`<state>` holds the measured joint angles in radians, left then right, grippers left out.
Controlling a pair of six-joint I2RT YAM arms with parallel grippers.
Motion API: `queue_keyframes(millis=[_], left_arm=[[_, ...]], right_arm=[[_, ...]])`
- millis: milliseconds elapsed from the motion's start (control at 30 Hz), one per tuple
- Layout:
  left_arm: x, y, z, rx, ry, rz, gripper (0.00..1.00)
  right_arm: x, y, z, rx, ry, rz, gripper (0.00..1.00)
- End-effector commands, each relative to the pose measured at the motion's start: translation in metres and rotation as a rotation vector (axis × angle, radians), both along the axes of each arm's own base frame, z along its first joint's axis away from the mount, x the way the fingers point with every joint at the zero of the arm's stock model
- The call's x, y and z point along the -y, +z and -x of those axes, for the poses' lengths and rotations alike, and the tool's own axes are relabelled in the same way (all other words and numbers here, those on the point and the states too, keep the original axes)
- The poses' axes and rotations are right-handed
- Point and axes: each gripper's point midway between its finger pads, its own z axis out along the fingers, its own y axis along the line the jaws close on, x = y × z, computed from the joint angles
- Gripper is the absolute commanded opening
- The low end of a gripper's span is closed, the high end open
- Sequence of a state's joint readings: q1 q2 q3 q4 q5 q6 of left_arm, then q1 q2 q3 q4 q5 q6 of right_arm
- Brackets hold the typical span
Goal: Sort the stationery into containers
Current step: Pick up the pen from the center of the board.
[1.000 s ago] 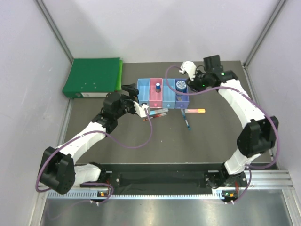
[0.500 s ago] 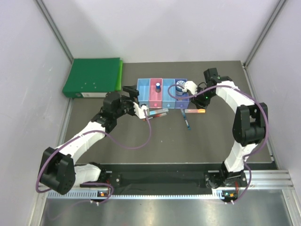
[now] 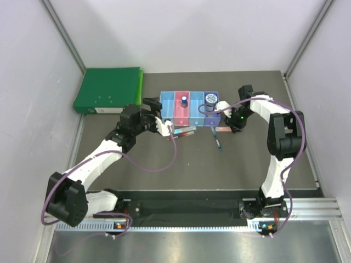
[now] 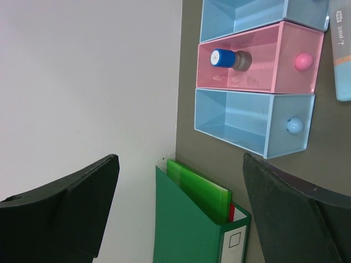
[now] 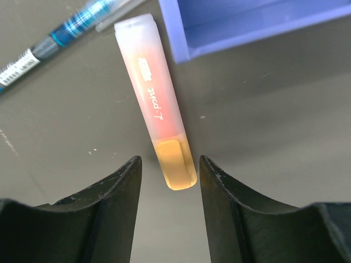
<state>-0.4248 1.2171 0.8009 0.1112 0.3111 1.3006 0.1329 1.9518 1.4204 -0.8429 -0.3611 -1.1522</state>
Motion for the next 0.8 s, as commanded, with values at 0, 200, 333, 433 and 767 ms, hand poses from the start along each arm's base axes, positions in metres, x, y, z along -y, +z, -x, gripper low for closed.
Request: queue_keyframes(millis=[0, 200, 333, 433, 767], left_arm=[[-0.002, 0.037, -0.003, 0.078, 0.012, 0.028, 0.99], [-0.004, 0.038, -0.004, 0.081, 0.020, 0.023, 0.99], [-0.005, 0.040, -0.005, 0.087, 0.026, 0.023, 0.99], [-0.006, 0.042, -0.006, 0.095, 0.030, 0.024, 0.99], [-0.015, 0.043, -0.009, 0.103, 0.046, 0.024, 0.99]], right_arm=[[0.000, 0.000, -0.008, 0.015, 0.029, -0.020, 0.47], [-0.003, -0.010, -0.011, -0.009, 0.024, -0.029, 0.47], [-0.003, -0.019, -0.006, -0.036, 0.017, -0.034, 0.43], [-0.002, -0.024, -0.001, -0.050, 0.014, -0.026, 0.29], [0.004, -0.005, 0.034, -0.072, 0.018, -0.014, 0.00]])
